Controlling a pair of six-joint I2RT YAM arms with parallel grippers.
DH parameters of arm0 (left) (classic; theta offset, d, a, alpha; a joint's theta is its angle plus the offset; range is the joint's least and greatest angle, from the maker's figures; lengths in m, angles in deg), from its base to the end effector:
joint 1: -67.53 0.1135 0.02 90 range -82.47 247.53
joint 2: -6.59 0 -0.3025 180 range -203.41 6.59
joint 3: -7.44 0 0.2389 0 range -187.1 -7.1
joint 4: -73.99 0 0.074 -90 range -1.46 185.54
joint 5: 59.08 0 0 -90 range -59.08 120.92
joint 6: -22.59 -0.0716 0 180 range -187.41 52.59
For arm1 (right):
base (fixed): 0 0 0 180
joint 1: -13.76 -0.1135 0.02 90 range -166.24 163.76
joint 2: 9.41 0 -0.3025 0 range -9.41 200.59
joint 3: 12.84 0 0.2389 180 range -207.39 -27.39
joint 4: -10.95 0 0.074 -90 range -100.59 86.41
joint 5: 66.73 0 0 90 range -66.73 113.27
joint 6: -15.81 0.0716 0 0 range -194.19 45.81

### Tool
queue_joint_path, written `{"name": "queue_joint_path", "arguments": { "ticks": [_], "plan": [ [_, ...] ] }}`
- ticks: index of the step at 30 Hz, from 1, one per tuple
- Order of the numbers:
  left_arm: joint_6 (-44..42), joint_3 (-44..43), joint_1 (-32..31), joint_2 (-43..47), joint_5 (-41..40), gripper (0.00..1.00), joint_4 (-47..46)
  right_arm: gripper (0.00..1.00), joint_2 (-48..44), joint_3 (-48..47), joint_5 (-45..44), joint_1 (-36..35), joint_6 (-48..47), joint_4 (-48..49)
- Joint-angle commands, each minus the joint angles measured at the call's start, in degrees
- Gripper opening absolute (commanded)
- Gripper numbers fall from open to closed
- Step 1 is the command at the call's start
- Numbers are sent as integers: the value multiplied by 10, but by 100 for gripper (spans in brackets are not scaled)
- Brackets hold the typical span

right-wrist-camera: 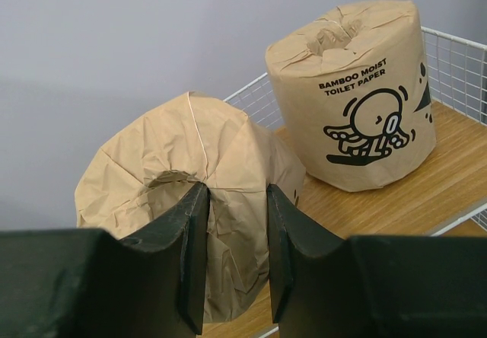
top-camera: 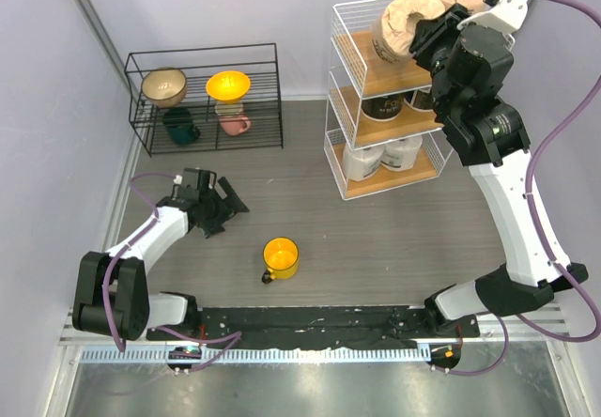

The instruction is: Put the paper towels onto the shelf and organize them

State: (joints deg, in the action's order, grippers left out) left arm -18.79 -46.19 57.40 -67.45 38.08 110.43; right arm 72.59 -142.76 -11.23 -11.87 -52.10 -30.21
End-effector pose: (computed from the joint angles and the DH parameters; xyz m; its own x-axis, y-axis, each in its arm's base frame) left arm 0.2347 -0.0510 0.1996 -0.7261 -0.6265 -0.2832 -0.4587 0.7482 -0.4793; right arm 0.2611 0.0803 0.6060 0.1550 0.4181 -0.8951 0.0997 0.8948 0.4352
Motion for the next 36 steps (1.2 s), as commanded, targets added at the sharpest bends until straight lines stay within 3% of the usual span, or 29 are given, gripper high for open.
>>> {"name": "queue_joint_path", "arguments": {
  "ticks": [1,11,24,29,36],
  "plan": [
    [-5,-5,-2,-1,9,95,-15,32,-18,2,7,4,10,38],
    [-5,-6,-3,-3,11,96,-17,39,-17,13,3,7,10,43],
    [-5,-5,-2,-4,11,96,-17,60,-7,3,13,16,8,50],
    [-5,-5,-2,-4,8,96,-15,61,-12,1,25,20,2,51],
    [-11,-17,-2,-8,3,96,1,62,-113,61,4,20,-5,65]
  ]
}}
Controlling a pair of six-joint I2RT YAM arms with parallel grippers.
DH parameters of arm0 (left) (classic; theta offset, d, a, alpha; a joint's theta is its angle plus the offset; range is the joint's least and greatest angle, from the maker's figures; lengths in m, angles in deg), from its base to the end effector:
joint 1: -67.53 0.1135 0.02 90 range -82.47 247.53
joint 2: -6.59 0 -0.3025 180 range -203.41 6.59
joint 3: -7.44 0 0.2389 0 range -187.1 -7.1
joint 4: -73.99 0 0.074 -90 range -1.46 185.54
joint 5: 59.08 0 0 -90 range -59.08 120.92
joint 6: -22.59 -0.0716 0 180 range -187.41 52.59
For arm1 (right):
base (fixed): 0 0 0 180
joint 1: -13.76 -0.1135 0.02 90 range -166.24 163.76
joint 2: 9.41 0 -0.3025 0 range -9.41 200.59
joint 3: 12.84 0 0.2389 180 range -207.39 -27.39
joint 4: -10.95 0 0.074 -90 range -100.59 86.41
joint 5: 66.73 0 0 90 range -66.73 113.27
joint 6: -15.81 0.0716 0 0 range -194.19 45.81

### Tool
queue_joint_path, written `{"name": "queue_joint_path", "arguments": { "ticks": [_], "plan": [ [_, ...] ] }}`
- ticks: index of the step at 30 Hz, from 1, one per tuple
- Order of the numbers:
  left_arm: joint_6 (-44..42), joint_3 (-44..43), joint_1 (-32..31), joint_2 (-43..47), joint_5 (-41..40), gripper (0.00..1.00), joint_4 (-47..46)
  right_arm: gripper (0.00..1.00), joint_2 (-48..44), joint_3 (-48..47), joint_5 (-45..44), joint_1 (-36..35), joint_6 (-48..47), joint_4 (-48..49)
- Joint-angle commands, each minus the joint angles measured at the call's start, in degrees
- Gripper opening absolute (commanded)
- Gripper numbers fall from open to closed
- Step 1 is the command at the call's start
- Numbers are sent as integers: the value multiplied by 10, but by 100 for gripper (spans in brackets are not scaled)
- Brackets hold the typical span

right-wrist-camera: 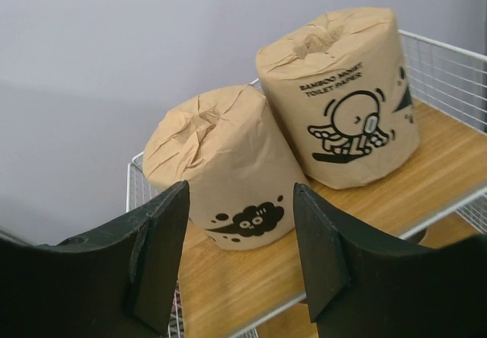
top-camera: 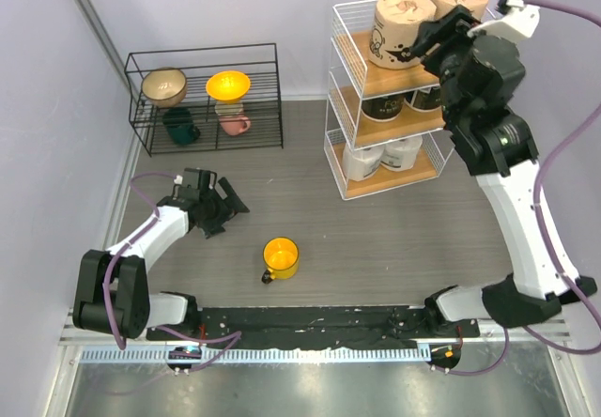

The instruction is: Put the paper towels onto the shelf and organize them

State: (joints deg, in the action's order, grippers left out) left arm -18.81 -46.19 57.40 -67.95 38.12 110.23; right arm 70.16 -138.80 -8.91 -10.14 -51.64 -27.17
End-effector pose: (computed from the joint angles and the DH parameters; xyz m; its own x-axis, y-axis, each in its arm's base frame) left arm 0.2359 -0.0513 0.1979 -0.7280 -0.6259 -0.2797 -0.4607 0.7488 -0.4765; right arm 0.2561 0.0718 0.6033 0.1747 0.4325 -0.8846 0.0779 0.8895 0.4503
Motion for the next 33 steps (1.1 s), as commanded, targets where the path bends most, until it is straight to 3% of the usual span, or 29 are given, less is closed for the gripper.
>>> {"name": "queue_joint_path", "arguments": {
  "ticks": [1,7,15,18,23,28,33],
  "plan": [
    [-11,-20,-3,-3,2,96,8,62,-122,51,-30,2,-9,33],
    [-12,-41,-2,7,19,95,16,63,-207,172,-132,2,-28,-5],
    [17,-63,-11,32,18,96,7,78,-215,326,-189,18,-41,-54],
    [17,-77,-26,35,17,95,12,80,-219,371,-134,94,-20,-48],
    [-1,-114,-72,46,-15,95,29,80,-188,412,91,290,51,-38],
    [-16,-139,-85,39,-15,95,51,79,-157,439,162,343,73,-4],
    [-30,-123,-87,45,5,95,53,79,-144,467,225,377,34,44]
  ]
}}
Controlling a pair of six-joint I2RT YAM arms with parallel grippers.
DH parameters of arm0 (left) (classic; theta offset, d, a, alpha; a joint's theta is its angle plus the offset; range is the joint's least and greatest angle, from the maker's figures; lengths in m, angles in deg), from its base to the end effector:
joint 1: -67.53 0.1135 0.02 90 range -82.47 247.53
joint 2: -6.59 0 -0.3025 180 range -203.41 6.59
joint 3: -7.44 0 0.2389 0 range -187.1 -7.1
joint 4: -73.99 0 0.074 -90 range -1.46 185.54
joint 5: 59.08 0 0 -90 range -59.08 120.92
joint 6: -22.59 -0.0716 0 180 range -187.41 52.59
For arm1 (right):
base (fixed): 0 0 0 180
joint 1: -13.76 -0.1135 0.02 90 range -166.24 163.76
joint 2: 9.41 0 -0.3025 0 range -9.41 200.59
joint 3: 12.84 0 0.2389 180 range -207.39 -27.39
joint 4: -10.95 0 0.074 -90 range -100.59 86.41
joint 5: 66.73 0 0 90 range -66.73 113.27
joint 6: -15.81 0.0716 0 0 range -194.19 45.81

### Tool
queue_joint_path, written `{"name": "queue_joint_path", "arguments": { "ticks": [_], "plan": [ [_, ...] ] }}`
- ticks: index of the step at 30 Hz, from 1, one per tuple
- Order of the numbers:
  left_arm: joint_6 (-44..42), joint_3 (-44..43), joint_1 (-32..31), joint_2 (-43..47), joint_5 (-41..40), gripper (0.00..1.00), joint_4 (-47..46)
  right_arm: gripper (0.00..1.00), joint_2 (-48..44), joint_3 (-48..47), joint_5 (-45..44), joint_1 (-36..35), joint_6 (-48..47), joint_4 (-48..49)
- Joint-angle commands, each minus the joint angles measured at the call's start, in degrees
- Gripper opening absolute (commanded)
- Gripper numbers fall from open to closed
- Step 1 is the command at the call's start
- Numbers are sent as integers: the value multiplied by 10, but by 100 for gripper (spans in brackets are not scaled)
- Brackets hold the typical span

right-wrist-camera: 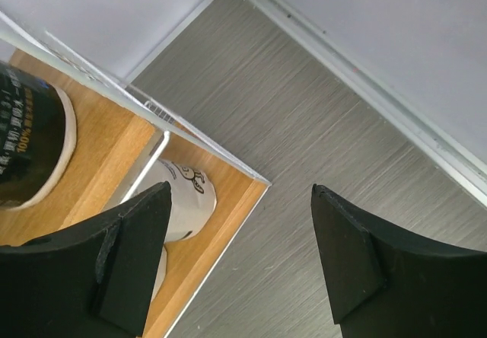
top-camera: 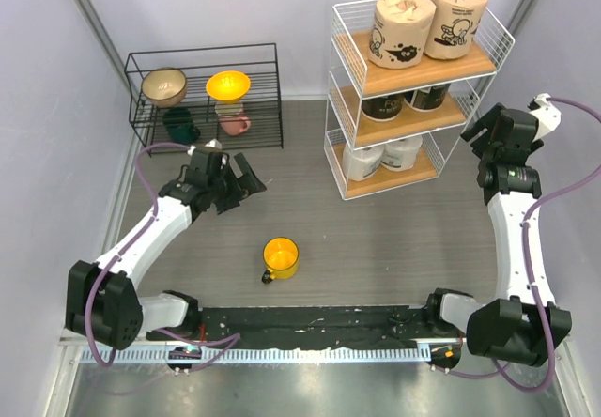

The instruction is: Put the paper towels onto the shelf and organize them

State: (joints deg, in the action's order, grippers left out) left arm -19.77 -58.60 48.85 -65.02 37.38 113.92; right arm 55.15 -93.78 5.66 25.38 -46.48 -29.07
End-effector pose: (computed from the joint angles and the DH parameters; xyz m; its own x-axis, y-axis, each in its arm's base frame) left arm 0.2476 -0.0922 0.2738 -0.7456 -0.5230 -0.4130 -0.2345 0.7860 -0.5720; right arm 0.2401 -0.0715 0.3970 -0.1322 0.4797 -0.8674 0.5929 0.7396 0.3186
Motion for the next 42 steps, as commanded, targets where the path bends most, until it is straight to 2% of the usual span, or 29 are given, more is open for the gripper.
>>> {"name": "queue_joint_path", "arguments": {
  "ticks": [1,5,13,17,26,33,42],
  "plan": [
    [-24,2,0,14,19,95,17,79,6,21,81,24,-27,69],
    [-49,-7,-1,2,42,95,32,79,-1,40,78,29,-68,108],
    [-61,3,0,-19,80,95,12,78,7,68,153,29,-140,207],
    [-58,14,-1,-21,96,95,-6,78,32,51,149,29,-156,212],
    [-54,27,0,-39,110,95,-30,70,106,-5,158,29,-174,214],
    [-53,18,-1,-56,115,95,-28,66,123,-20,167,29,-181,230],
    [-54,21,0,-57,109,95,-24,65,92,41,191,29,-166,220]
  ]
}}
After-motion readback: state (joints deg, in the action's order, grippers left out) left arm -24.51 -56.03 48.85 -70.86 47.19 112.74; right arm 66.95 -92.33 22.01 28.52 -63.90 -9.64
